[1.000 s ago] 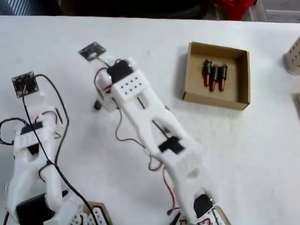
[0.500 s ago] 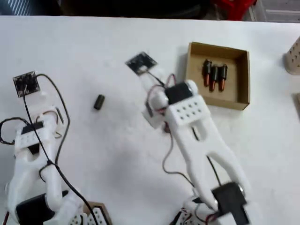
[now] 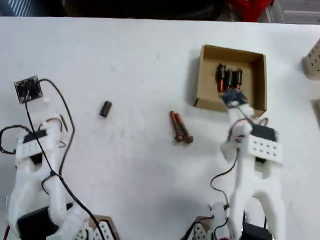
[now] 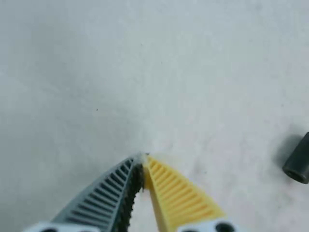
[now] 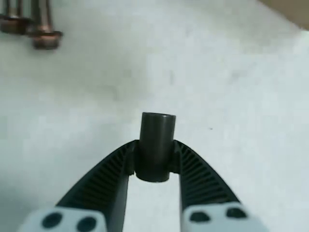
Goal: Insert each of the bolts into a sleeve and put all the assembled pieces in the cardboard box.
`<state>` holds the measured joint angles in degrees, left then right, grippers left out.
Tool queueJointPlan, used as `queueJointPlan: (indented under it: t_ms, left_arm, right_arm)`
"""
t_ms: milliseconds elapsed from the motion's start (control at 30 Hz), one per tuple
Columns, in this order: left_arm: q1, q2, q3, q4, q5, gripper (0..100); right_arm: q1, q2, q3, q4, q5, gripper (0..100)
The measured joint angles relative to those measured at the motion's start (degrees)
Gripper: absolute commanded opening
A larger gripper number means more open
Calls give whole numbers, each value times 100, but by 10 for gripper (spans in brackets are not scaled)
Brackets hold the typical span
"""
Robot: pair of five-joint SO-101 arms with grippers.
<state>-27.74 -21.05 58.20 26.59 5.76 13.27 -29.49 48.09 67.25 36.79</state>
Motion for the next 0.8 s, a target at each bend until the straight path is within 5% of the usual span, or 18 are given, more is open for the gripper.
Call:
queueJointPlan:
  t_ms: [167,567,800]
  left_arm:
    - [0,0,0,0,0,23]
    - [0,0,0,0,0,23]
    - [35,0,0,0,0,23]
  right_arm:
    - [791,-9,510,-695,246,118]
    - [853,299,844,-1310,255,112]
    - [1248,1644,-765,-176,299,113]
